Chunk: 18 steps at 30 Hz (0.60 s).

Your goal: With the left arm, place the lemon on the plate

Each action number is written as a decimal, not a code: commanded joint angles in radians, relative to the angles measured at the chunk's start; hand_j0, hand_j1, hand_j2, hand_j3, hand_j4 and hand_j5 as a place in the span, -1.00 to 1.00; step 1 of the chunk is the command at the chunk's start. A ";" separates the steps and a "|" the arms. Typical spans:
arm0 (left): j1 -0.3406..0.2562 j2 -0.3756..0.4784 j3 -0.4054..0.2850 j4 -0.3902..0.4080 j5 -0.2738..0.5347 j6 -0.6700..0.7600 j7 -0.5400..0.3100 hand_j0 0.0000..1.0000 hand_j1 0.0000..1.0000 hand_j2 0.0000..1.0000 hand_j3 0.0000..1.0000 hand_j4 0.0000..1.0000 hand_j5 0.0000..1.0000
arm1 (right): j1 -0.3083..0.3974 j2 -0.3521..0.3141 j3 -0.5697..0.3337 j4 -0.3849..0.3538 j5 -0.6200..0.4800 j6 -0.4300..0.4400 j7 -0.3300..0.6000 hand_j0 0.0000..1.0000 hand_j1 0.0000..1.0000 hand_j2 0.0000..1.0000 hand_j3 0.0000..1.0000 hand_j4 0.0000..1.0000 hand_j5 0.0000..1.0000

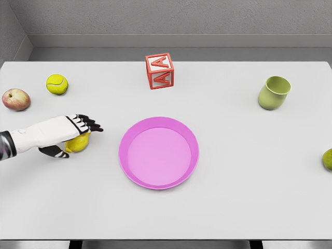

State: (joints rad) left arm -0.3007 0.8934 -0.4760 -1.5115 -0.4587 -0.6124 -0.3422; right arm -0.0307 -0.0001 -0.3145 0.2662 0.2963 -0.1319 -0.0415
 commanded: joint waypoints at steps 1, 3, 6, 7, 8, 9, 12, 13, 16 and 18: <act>-0.002 -0.002 0.000 -0.001 -0.005 0.002 0.002 0.95 0.95 0.95 0.95 0.95 0.95 | 0.000 0.000 0.000 -0.001 0.000 0.000 0.000 1.00 1.00 1.00 1.00 1.00 1.00; -0.002 -0.004 0.000 -0.001 -0.021 0.002 0.002 0.91 0.91 0.91 0.91 0.91 0.91 | 0.000 0.000 0.000 -0.001 0.000 0.000 0.000 1.00 1.00 1.00 1.00 1.00 1.00; -0.002 -0.004 0.000 0.001 -0.025 0.002 0.002 0.91 0.91 0.91 0.91 0.91 0.91 | 0.000 0.000 0.000 0.001 0.000 0.000 0.000 1.00 1.00 1.00 1.00 1.00 1.00; -0.002 -0.004 0.000 0.001 -0.025 0.002 0.000 0.91 0.91 0.91 0.91 0.91 0.91 | 0.000 0.000 0.000 0.001 0.000 0.000 0.000 1.00 1.00 1.00 1.00 1.00 1.00; -0.002 -0.002 0.002 0.001 -0.034 0.002 0.000 0.89 0.89 0.89 0.89 0.89 0.89 | 0.000 0.000 0.000 -0.001 0.000 0.000 0.000 1.00 1.00 1.00 1.00 1.00 1.00; -0.002 -0.002 0.000 0.001 -0.038 0.002 0.000 0.84 0.84 0.84 0.84 0.84 0.84 | 0.000 0.000 0.000 -0.001 0.000 0.000 0.000 1.00 1.00 1.00 1.00 1.00 1.00; -0.002 -0.002 0.000 -0.001 -0.057 0.002 0.002 0.67 0.67 0.67 0.67 0.67 0.67 | 0.000 0.000 0.000 -0.001 0.000 0.000 0.000 1.00 1.00 1.00 1.00 1.00 1.00; -0.002 -0.004 0.000 -0.001 -0.060 0.002 0.002 0.66 0.66 0.66 0.66 0.66 0.66 | 0.000 0.000 0.000 0.001 0.000 0.000 0.000 1.00 1.00 1.00 1.00 1.00 1.00; -0.002 -0.005 -0.001 -0.001 -0.066 0.002 0.002 0.67 0.67 0.67 0.67 0.67 0.67 | 0.000 0.000 0.000 0.001 0.000 0.000 0.000 1.00 1.00 1.00 1.00 1.00 1.00; 0.000 -0.010 -0.001 -0.001 -0.067 0.002 0.002 0.65 0.65 0.65 0.65 0.65 0.65 | 0.000 0.000 0.000 0.001 0.000 0.000 0.000 1.00 1.00 1.00 1.00 1.00 1.00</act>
State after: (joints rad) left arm -0.3007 0.8852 -0.4767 -1.5124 -0.5274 -0.6120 -0.3411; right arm -0.0307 -0.0001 -0.3145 0.2661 0.2963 -0.1319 -0.0416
